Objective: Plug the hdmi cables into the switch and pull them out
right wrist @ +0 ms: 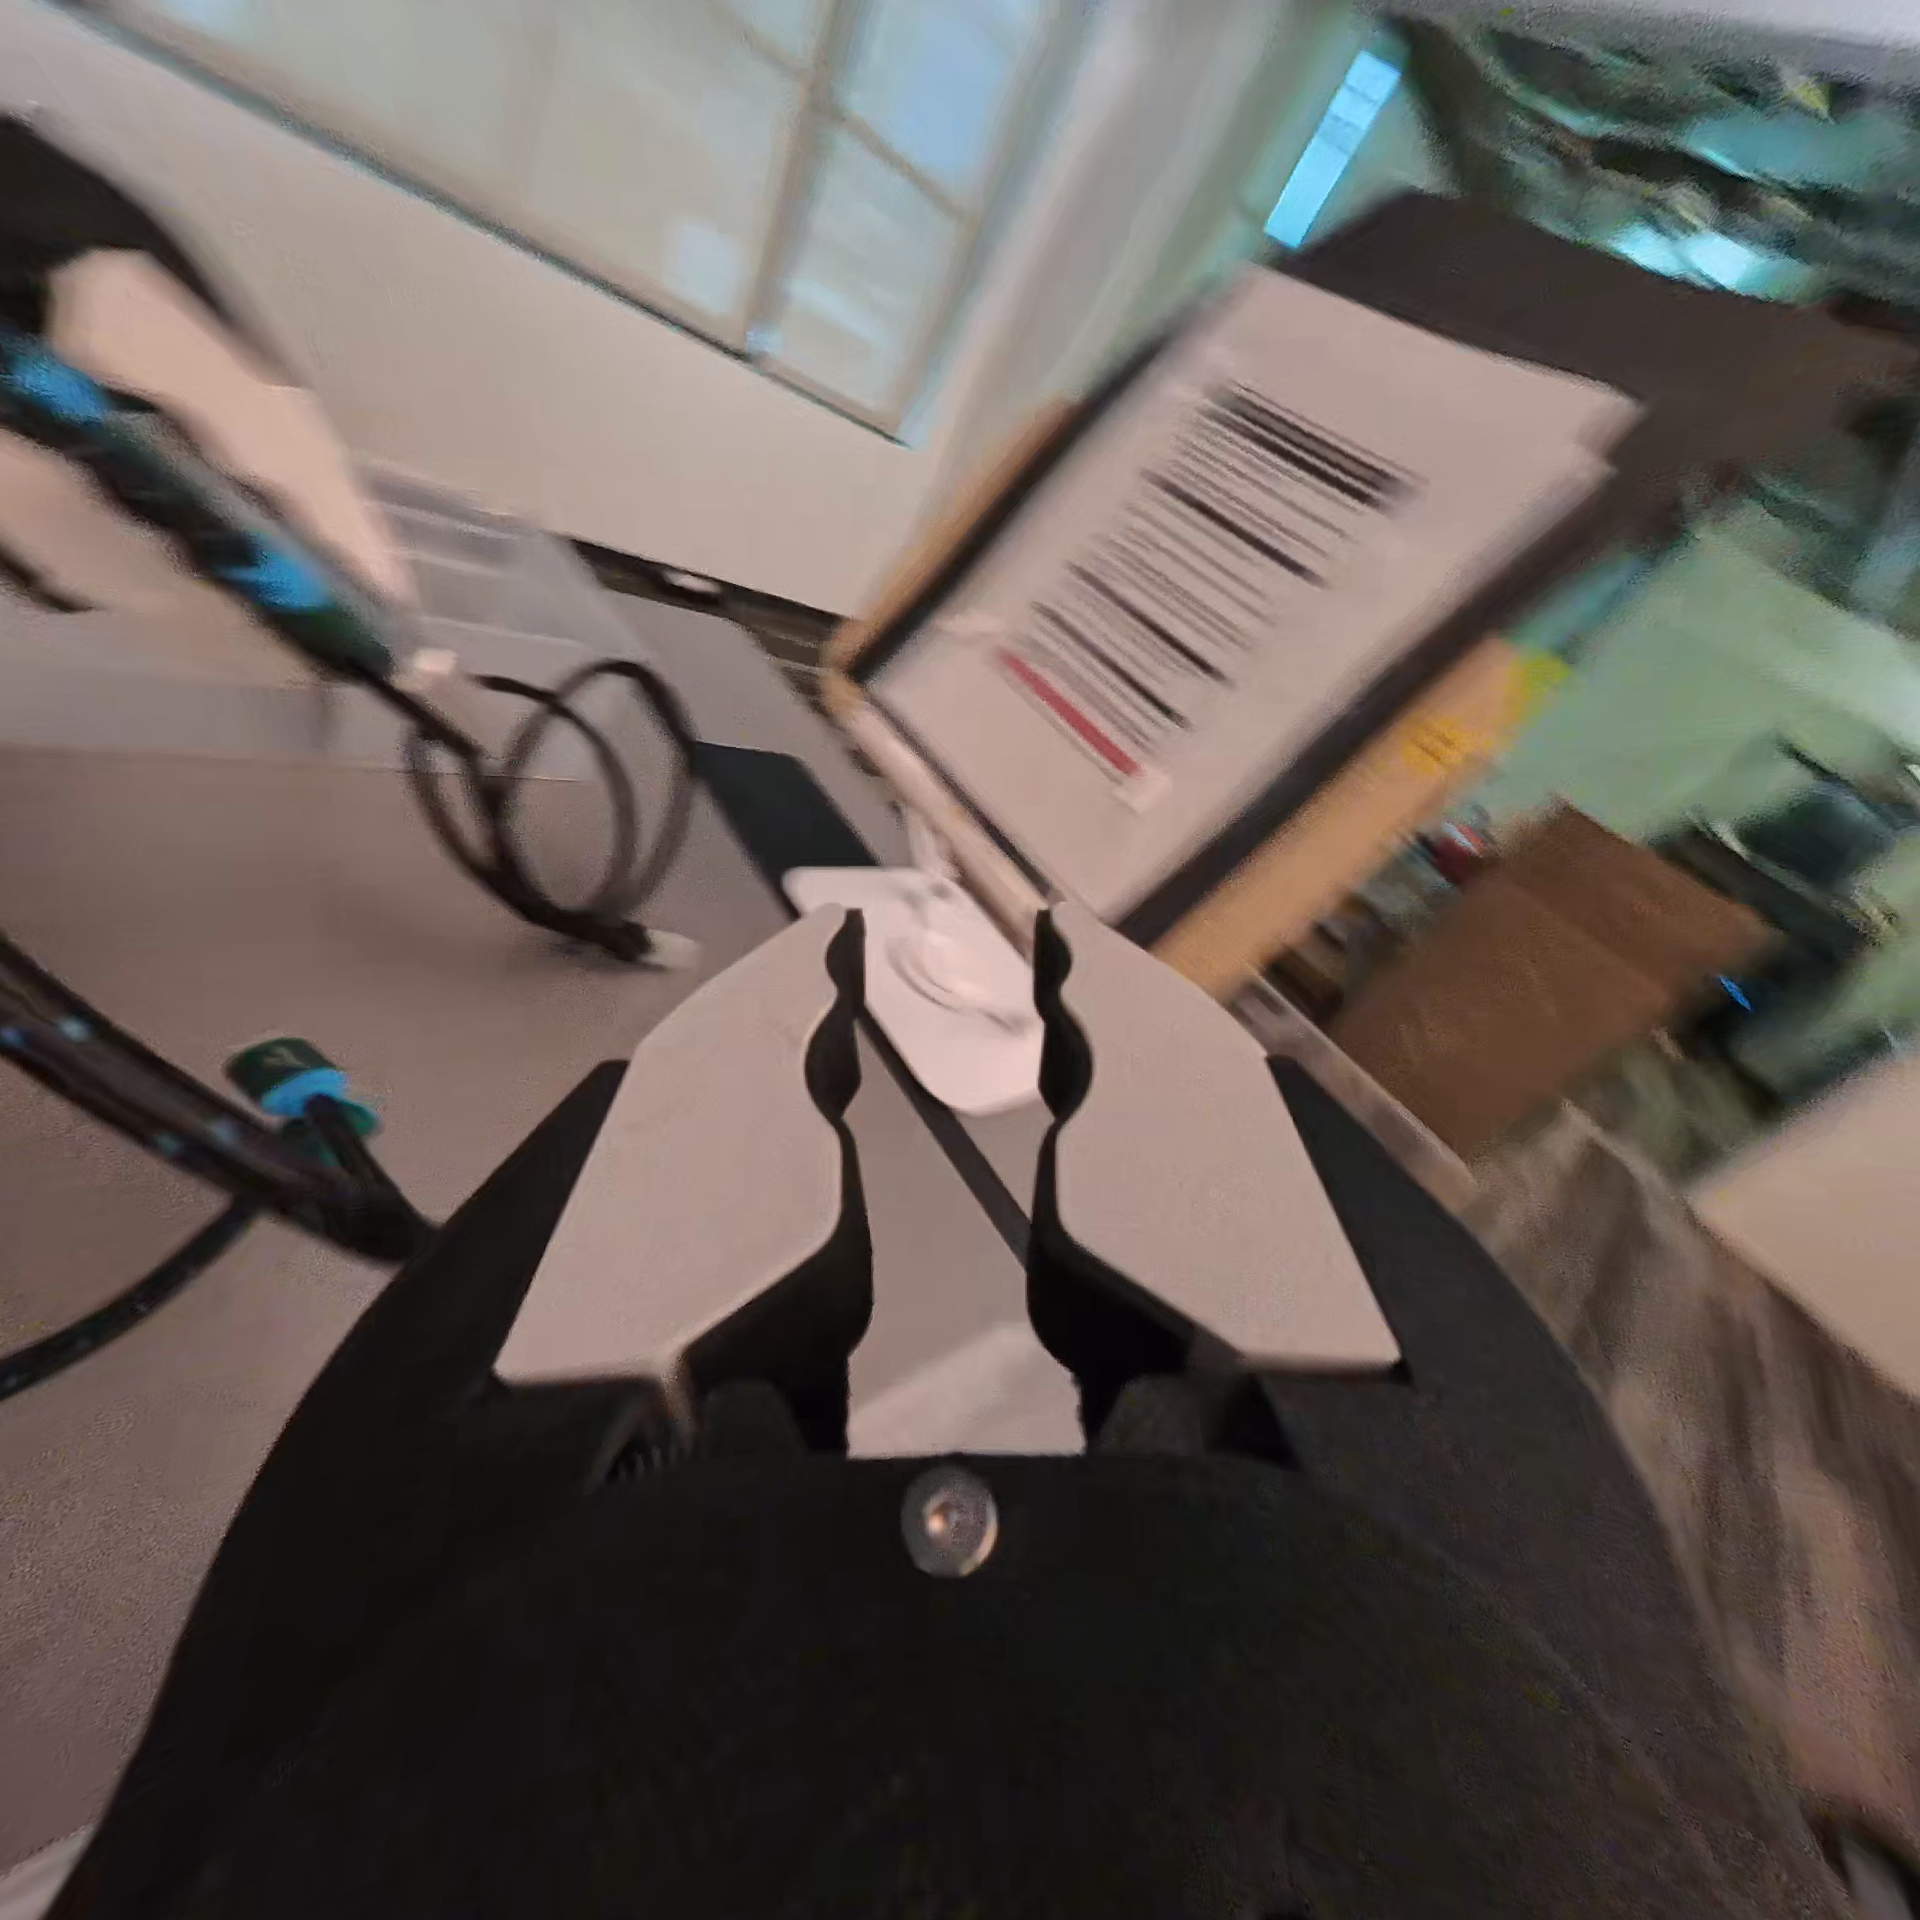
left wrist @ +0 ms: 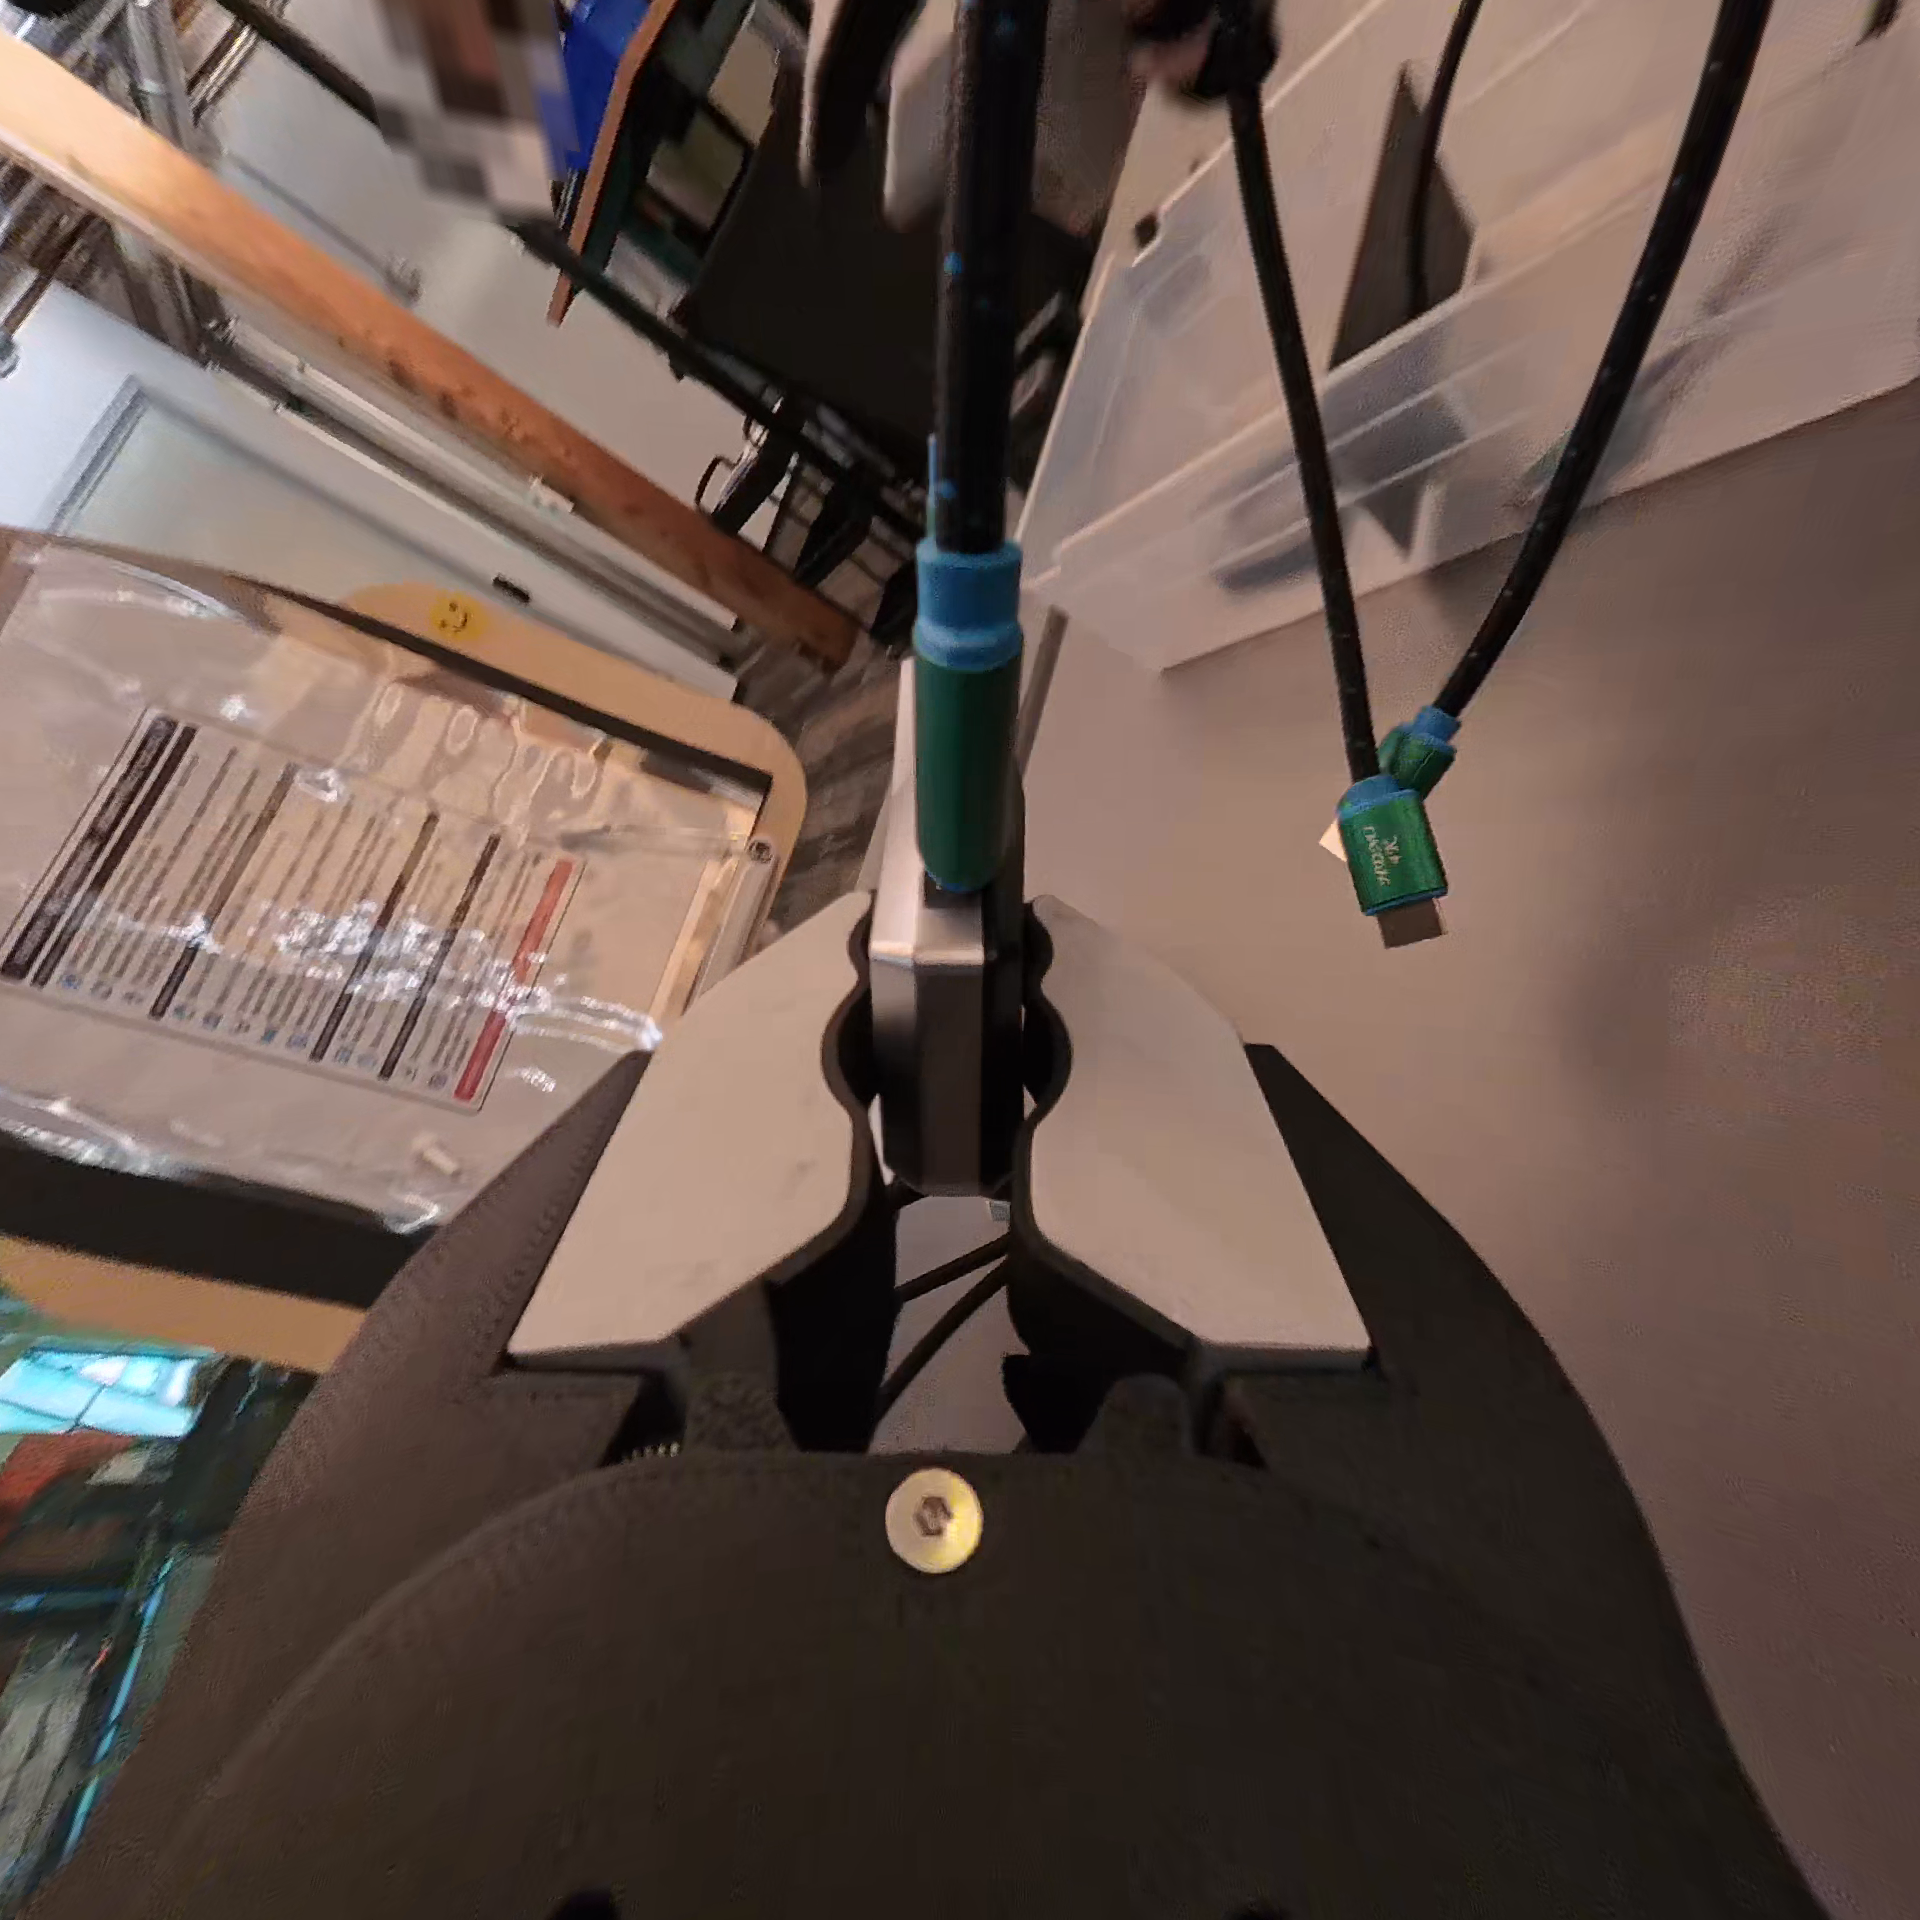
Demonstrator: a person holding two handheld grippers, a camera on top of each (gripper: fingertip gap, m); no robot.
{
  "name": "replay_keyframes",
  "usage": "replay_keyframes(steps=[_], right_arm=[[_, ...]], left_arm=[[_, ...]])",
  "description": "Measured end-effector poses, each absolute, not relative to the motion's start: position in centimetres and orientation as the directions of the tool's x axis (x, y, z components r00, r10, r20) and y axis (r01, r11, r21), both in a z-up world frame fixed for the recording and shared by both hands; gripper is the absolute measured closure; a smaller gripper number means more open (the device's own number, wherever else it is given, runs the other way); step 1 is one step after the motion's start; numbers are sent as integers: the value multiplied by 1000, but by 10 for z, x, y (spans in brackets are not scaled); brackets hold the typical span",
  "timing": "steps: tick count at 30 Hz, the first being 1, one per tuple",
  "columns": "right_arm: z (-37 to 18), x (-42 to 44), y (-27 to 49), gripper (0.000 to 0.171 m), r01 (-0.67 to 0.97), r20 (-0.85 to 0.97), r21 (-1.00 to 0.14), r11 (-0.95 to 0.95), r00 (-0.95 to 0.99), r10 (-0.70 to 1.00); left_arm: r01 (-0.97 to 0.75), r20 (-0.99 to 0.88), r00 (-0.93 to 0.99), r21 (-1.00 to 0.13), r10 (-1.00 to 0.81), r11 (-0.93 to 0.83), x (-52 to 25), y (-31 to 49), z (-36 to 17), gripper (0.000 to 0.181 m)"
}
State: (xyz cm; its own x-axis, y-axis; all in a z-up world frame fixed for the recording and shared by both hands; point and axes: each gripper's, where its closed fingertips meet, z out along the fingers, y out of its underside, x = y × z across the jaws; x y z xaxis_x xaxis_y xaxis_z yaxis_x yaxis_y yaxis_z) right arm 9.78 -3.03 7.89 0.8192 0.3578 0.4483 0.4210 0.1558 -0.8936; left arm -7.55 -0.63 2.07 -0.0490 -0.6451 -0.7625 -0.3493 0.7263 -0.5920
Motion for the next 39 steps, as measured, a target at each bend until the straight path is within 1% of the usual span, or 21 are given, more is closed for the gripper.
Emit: replay_keyframes(steps=[1, 4, 6, 11, 14, 16, 17, 19, 22, 25, 28, 30, 33, 39], right_arm=[[81, 124, -33, 140, 394, 410, -912, 116, 863, 293], [94, 168, -54, 140, 370, 380, -925, 88, 913, 152], [113, 168, -69, 140, 358, 372, -926, 123, 919, 132], [175, 94, -99, 140, 301, 377, -900, 314, 900, 219], [188, 27, -105, 140, 243, 352, -917, 316, 867, 352], [182, -19, -106, 142, 245, 352, -929, 279, 818, 455], [175, -38, -104, 147, 258, 346, -936, 238, 800, 491], [157, -67, -98, 150, 303, 334, -942, 148, 775, 537], [127, -85, -80, 153, 341, 278, -940, -22, 800, 531], [100, -86, -58, 155, 309, 195, -937, -160, 846, 496], [74, -88, -41, 145, 301, 142, -916, -266, 862, 487], [66, -91, -32, 139, 283, 117, -918, -280, 864, 491], [65, -91, -22, 134, 267, 123, -930, -252, 873, 471], [55, -91, -15, 139, 246, 89, -931, -271, 871, 484]], left_arm=[[-372, -771, -33, -581, -636, 724, -76, 1, 19, 158], [-427, -785, 20, -567, -619, 705, -79, 19, 18, 158], [-456, -793, 56, -561, -607, 691, -81, 27, 21, 159], [-491, -810, 165, -562, -562, 666, -88, 40, 38, 158], [-480, -804, 214, -581, -554, 658, -91, 41, 48, 159], [-472, -802, 234, -588, -550, 657, -92, 41, 52, 159], [-467, -800, 242, -592, -549, 656, -92, 40, 53, 159], [-464, -796, 251, -598, -550, 653, -91, 39, 54, 159], [-466, -791, 271, -607, -549, 644, -89, 40, 53, 159], [-466, -783, 287, -617, -551, 634, -85, 39, 50, 159], [-469, -782, 309, -621, -541, 628, -80, 38, 47, 159], [-469, -788, 310, -614, -532, 635, -77, 36, 45, 159], [-467, -803, 302, -595, -514, 654, -73, 33, 42, 159], [-467, -812, 280, -581, -511, 667, -67, 29, 34, 159]])
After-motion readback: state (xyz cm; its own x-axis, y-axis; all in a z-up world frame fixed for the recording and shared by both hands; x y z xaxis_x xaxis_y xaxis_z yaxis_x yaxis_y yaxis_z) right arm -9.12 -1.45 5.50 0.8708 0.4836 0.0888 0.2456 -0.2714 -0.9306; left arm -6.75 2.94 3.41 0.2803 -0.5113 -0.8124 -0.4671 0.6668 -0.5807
